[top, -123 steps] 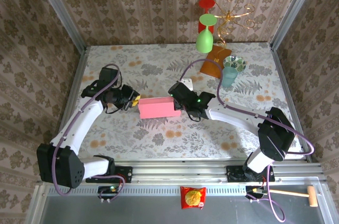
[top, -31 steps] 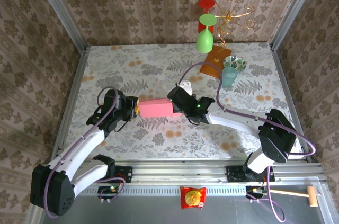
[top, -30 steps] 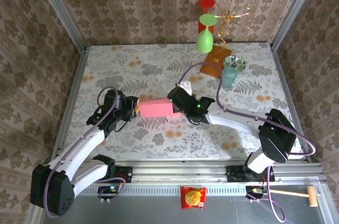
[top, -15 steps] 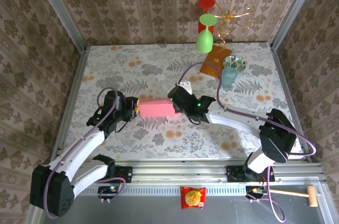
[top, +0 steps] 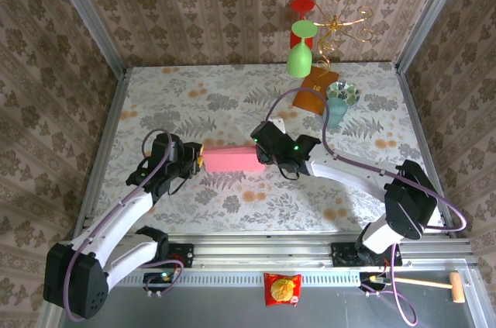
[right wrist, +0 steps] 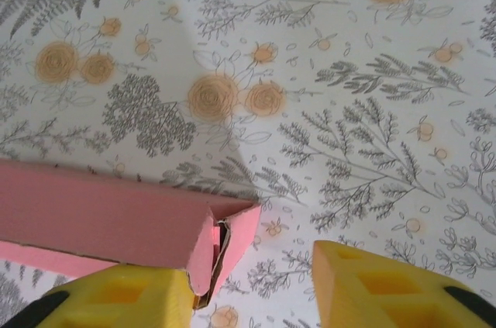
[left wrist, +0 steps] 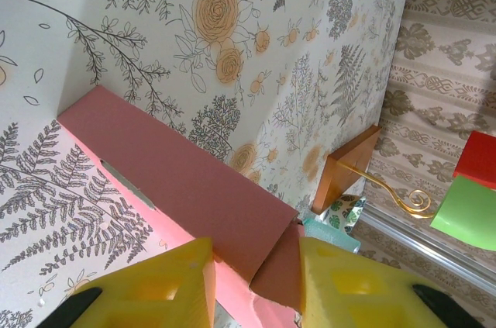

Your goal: Fold the paper box

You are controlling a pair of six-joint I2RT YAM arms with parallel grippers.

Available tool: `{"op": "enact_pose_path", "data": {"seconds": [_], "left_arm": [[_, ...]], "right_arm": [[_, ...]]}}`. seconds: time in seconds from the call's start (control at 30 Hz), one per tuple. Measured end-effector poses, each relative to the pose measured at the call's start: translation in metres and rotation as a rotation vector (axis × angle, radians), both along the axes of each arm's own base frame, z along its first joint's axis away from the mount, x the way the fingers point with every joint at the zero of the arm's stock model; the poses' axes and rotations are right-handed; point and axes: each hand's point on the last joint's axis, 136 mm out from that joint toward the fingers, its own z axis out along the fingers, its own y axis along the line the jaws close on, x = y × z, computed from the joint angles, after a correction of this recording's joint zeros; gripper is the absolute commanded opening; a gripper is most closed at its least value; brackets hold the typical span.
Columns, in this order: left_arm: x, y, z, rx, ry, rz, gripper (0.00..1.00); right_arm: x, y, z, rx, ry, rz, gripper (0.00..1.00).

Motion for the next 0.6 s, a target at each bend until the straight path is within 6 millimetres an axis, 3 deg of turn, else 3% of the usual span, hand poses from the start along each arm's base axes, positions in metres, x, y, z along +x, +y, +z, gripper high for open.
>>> {"op": "enact_pose_path", "data": {"seconds": [0.17,0.4,0.6], "left_arm": [[-0.001,-0.002,0.000,-0.007,0.003,-0.010,0.30],[-0.001,-0.002,-0.001,-0.007,0.005,-0.012,0.30],[0.000,-0.003,-0.001,-0.008,0.005,-0.012,0.30]], "right_arm": [[-0.009,0.006,0.010,0.097,0.068,0.006,0.52],[0.009,-0.015,0.034,0.351,0.165,-0.162,0.53],[0.015,-0.019,0.027,0.527,0.322,-0.309,0.53]]}}
